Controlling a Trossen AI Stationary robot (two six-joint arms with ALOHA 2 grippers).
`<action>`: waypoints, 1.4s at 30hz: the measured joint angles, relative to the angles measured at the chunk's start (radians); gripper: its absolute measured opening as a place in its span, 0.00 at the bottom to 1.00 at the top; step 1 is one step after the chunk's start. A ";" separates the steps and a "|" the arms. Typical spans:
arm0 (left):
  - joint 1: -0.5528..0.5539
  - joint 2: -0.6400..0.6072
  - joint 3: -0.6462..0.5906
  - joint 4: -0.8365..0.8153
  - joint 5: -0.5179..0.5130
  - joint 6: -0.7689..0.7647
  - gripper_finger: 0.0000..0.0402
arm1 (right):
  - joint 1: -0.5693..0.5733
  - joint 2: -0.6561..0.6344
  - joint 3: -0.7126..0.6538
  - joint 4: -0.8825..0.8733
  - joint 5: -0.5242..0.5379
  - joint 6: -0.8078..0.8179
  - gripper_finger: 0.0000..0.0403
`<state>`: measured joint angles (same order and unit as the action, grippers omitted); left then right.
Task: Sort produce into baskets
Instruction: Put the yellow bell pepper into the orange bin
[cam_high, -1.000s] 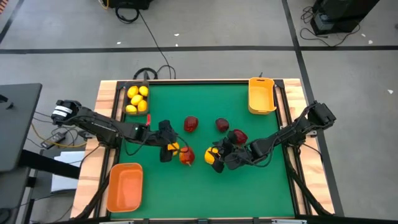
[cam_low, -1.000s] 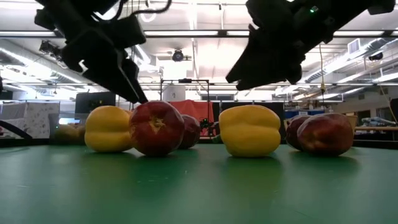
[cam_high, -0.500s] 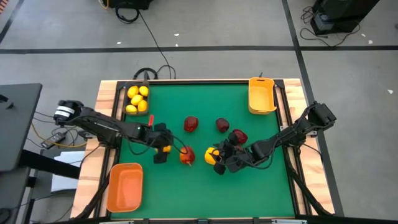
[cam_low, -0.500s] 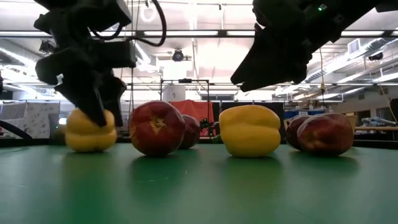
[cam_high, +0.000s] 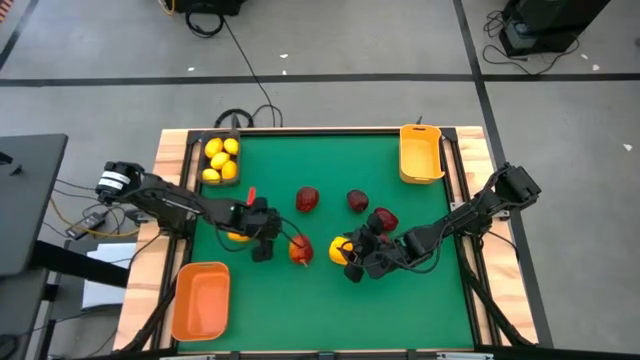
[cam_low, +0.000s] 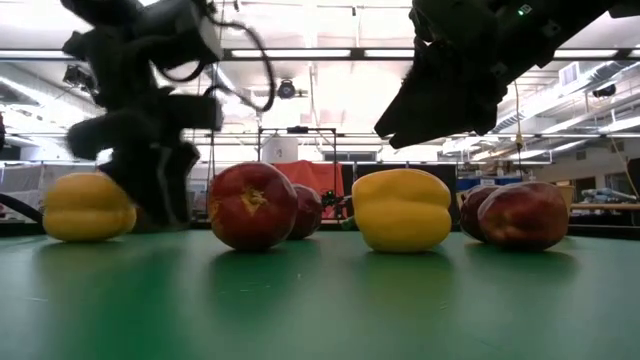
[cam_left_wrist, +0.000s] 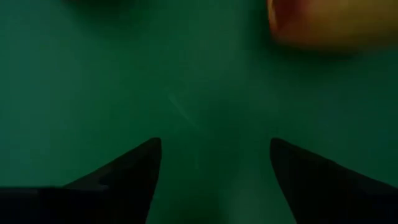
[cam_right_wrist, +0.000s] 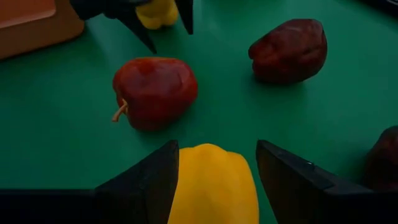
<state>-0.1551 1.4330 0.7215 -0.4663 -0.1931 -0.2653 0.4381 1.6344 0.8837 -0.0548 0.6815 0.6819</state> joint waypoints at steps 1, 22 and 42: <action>0.000 0.000 0.018 -0.006 -0.013 0.000 0.76 | 0.000 0.000 0.000 0.000 0.000 0.000 0.56; 0.006 -0.002 0.271 -0.761 -0.016 -0.145 0.99 | 0.087 0.000 -0.151 0.056 0.059 0.193 0.56; 0.012 -0.002 0.116 -0.651 0.047 -0.185 0.92 | 0.091 -0.001 -0.208 0.226 0.049 0.104 0.56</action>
<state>-0.1429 1.4315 0.8374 -1.1176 -0.1457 -0.4507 0.5289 1.6337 0.6762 0.1714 0.7305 0.7858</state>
